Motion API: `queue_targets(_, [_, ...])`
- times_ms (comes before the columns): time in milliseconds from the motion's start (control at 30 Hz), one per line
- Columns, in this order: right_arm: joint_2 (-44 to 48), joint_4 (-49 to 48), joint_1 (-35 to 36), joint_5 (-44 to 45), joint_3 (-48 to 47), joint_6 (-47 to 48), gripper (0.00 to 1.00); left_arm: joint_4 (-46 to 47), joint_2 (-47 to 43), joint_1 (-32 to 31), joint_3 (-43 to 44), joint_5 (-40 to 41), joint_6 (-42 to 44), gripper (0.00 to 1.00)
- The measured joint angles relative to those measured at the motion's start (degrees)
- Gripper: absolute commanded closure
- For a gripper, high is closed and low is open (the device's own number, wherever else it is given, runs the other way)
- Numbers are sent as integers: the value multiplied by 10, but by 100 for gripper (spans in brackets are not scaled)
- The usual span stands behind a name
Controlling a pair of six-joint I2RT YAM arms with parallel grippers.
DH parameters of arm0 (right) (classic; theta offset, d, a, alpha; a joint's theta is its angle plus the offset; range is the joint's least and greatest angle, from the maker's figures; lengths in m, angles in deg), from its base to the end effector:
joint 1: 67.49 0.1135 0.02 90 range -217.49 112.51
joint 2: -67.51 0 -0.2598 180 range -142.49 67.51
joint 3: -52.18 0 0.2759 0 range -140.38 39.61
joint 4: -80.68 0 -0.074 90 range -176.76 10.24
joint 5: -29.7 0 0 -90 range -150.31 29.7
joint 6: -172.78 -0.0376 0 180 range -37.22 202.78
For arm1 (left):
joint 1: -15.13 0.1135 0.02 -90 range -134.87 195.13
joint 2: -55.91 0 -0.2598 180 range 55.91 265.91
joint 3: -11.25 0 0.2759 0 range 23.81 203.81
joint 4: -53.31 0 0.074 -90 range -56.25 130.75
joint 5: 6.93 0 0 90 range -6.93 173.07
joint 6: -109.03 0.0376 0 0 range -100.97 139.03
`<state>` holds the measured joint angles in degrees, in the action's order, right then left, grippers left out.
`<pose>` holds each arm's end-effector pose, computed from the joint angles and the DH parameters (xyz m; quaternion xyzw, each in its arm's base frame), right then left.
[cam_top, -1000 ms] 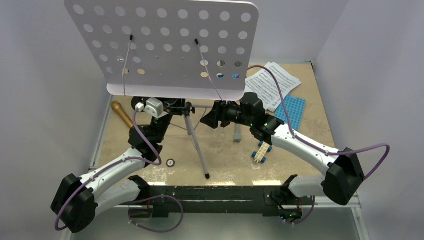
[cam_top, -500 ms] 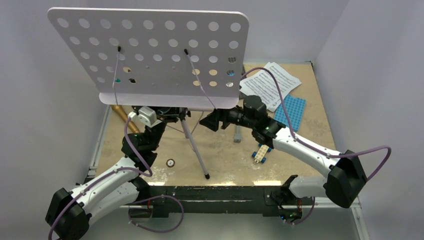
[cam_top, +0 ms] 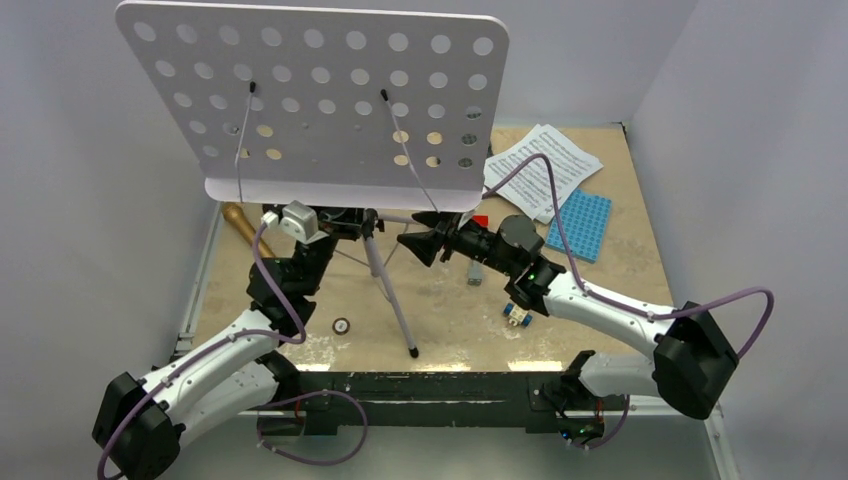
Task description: Pack up the instrument practice props
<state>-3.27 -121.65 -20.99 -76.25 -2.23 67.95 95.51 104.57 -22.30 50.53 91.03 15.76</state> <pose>0.2050 0.2311 0.2925 -0.2800 0.6096 0.4551 0.5855 0.1732 -0.1260 0.3239 0.0820 0.4742 -0.2735 0.8328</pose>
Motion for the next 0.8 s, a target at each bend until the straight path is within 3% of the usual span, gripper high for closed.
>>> queue_targets(533, [-105,-205,0,-29,-34,-2,39,9,45,3,16,8,-21,100])
queue_targets(800, [-102,-224,1,-43,-20,-22,34,19,24,3,-8,10,-34,100])
